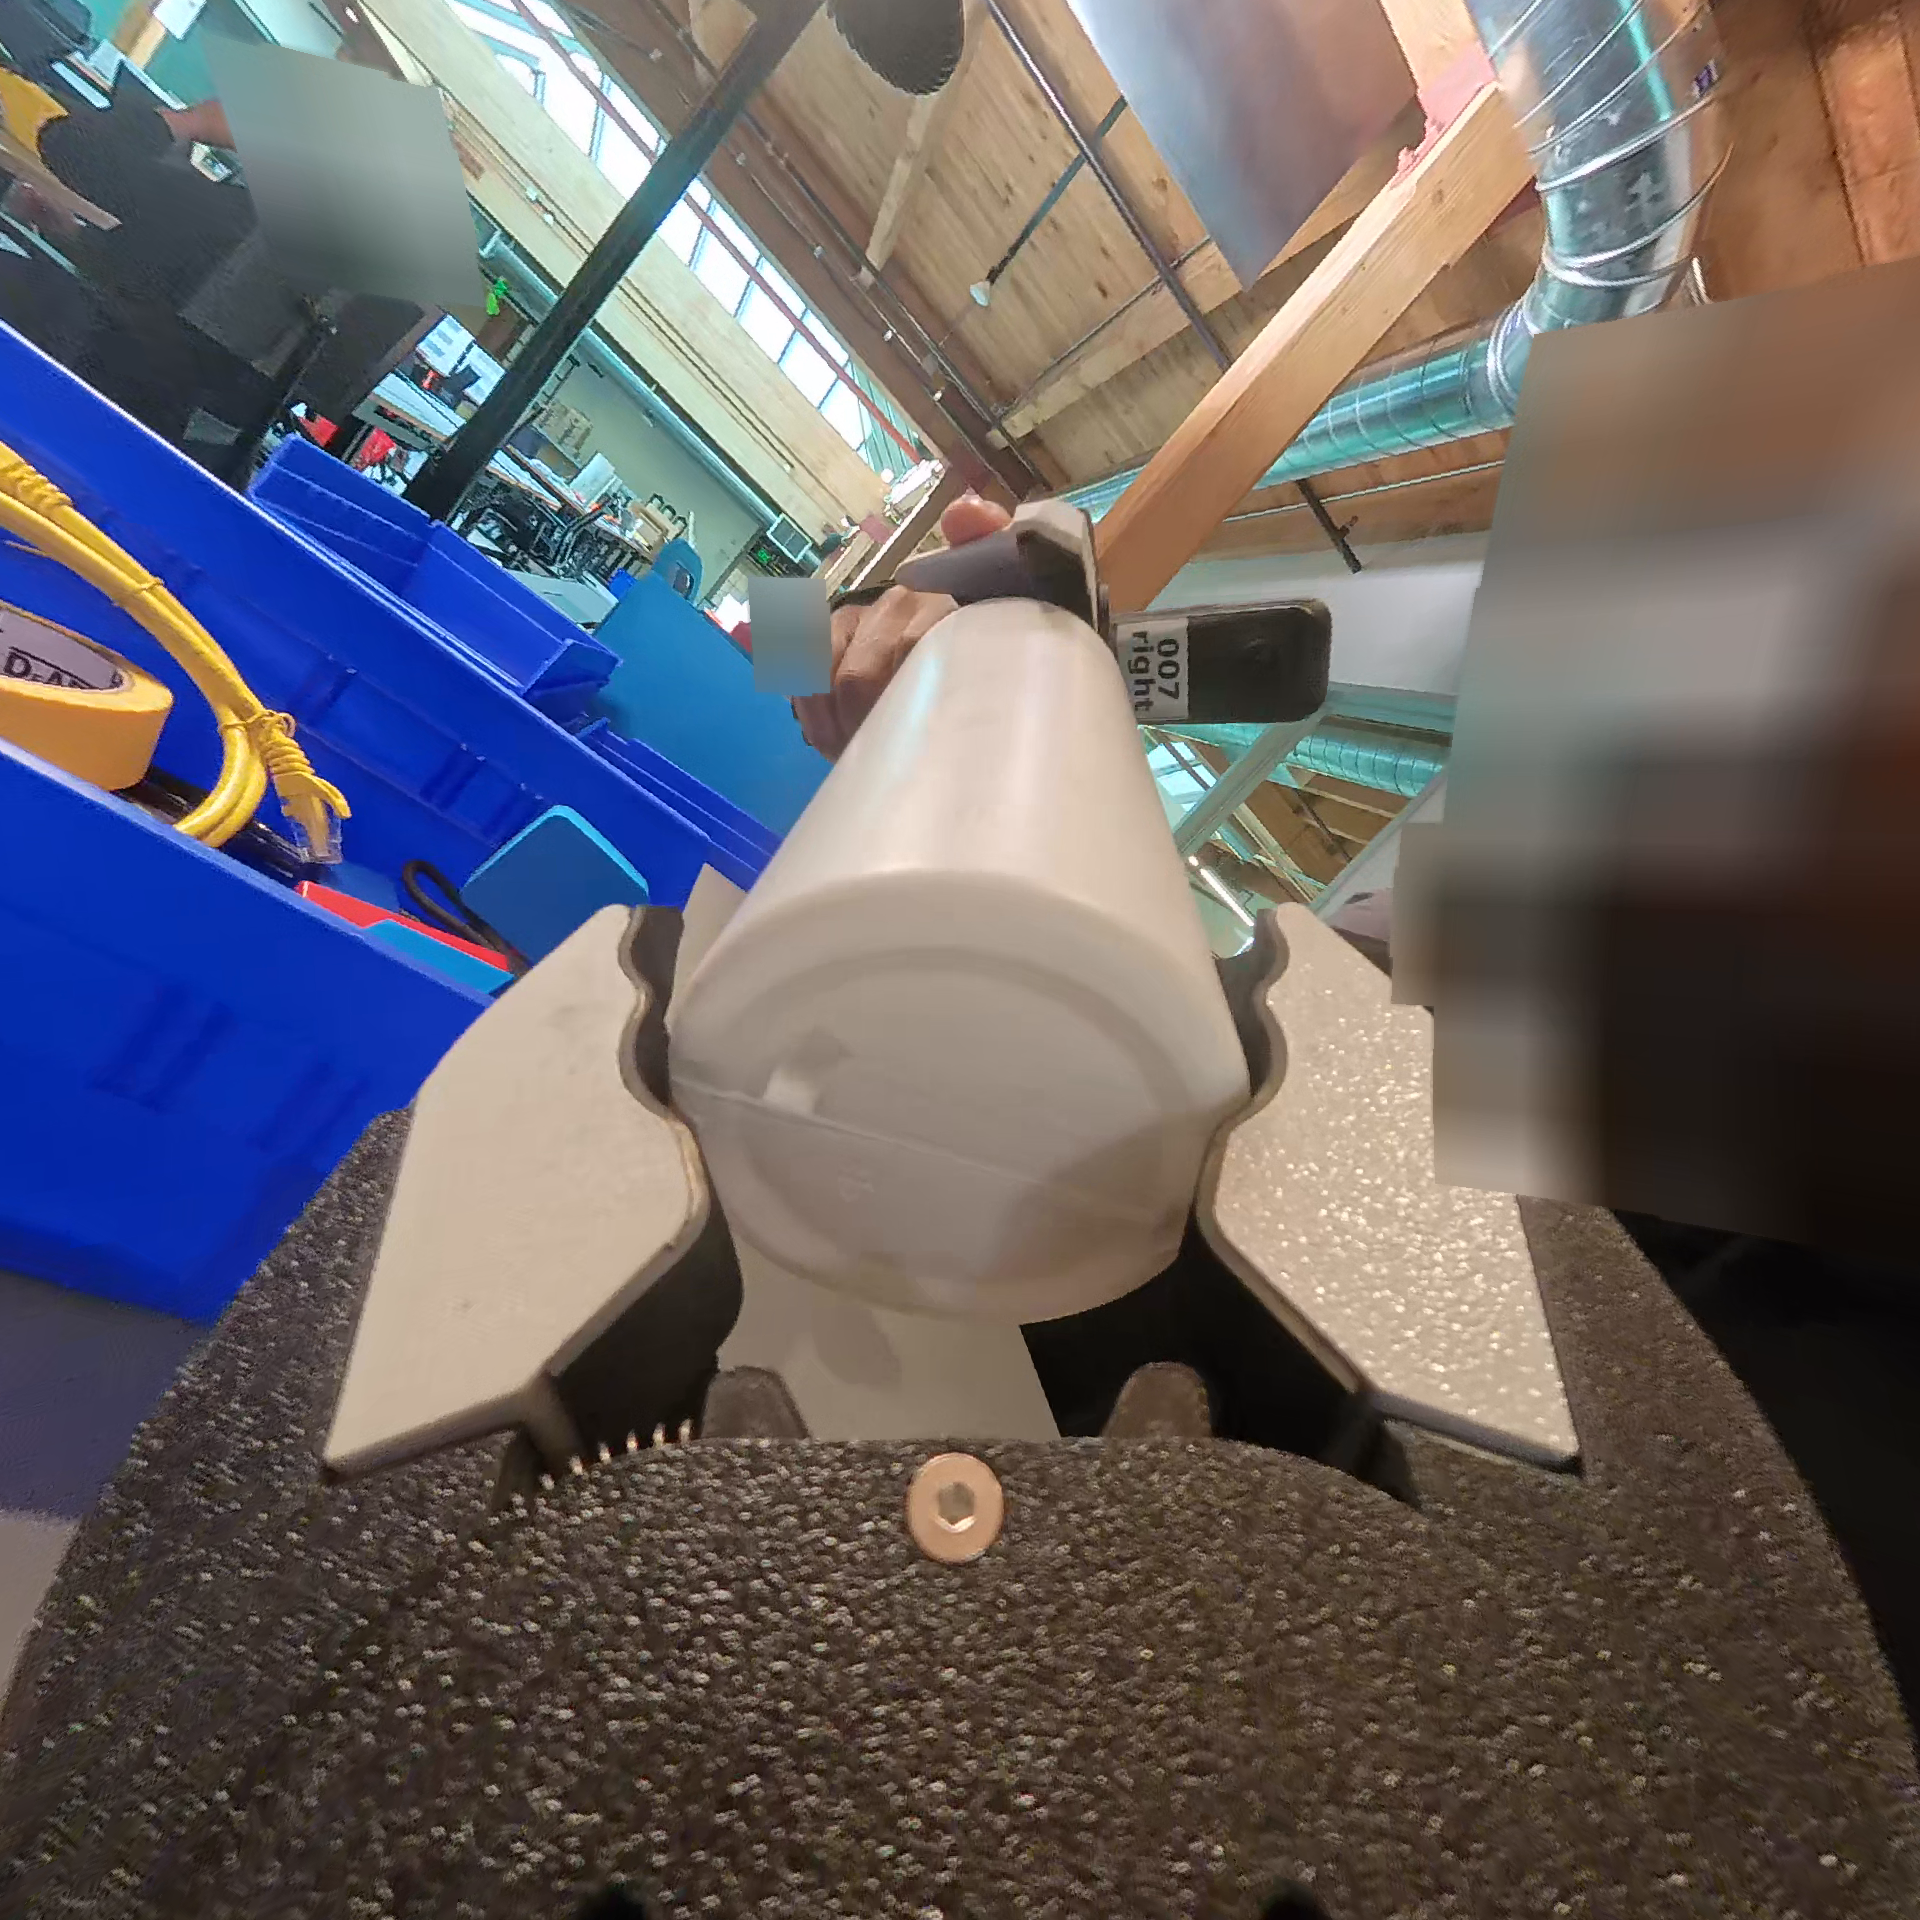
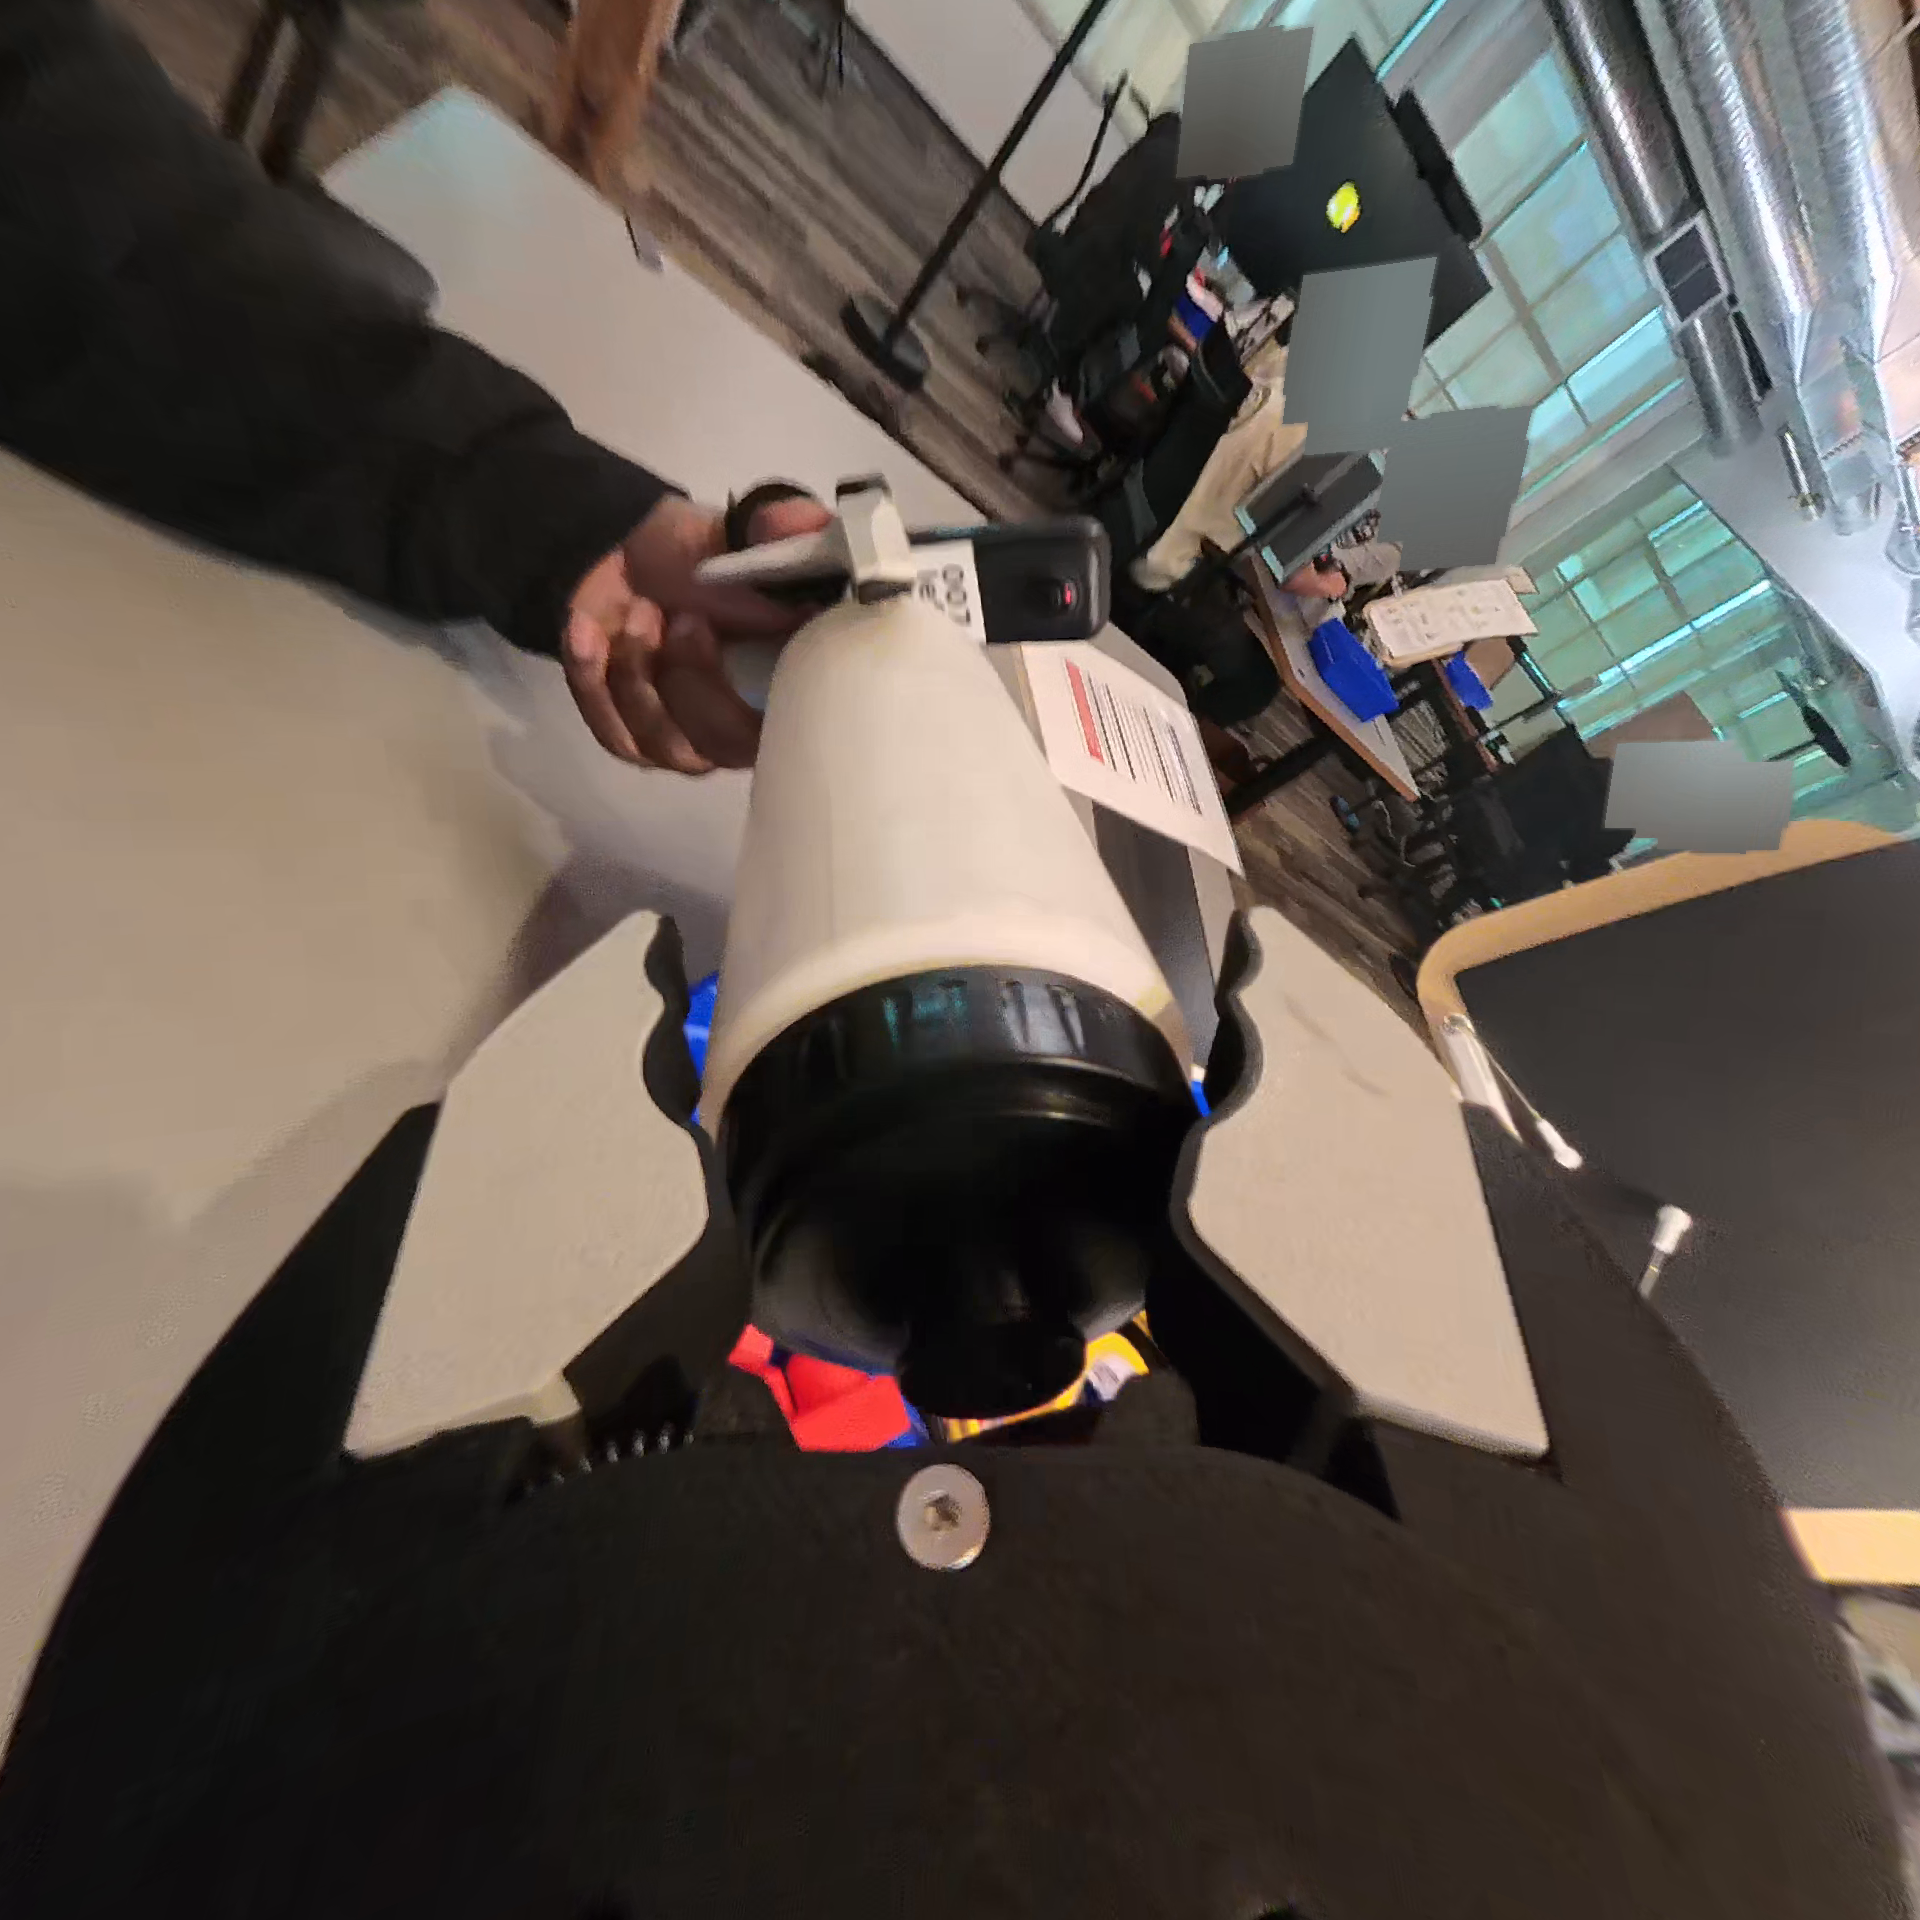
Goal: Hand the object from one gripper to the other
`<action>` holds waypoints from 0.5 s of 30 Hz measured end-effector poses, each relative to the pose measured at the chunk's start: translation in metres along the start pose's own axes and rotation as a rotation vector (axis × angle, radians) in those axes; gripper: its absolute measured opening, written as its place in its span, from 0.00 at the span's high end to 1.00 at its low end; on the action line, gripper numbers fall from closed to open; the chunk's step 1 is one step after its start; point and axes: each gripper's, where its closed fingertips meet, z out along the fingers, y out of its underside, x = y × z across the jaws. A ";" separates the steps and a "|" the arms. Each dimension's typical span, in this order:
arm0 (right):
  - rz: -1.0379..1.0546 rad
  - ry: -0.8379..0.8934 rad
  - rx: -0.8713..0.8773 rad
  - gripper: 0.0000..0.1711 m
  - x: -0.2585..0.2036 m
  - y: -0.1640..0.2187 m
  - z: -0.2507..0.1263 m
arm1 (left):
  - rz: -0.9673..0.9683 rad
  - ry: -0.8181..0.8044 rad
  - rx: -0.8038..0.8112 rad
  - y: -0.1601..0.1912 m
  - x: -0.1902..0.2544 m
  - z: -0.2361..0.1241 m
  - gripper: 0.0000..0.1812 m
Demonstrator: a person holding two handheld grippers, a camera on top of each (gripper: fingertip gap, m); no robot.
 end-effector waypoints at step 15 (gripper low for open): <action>-0.030 -0.051 -0.063 0.44 -0.010 0.003 -0.009 | 0.059 0.046 -0.097 0.022 0.003 0.007 0.42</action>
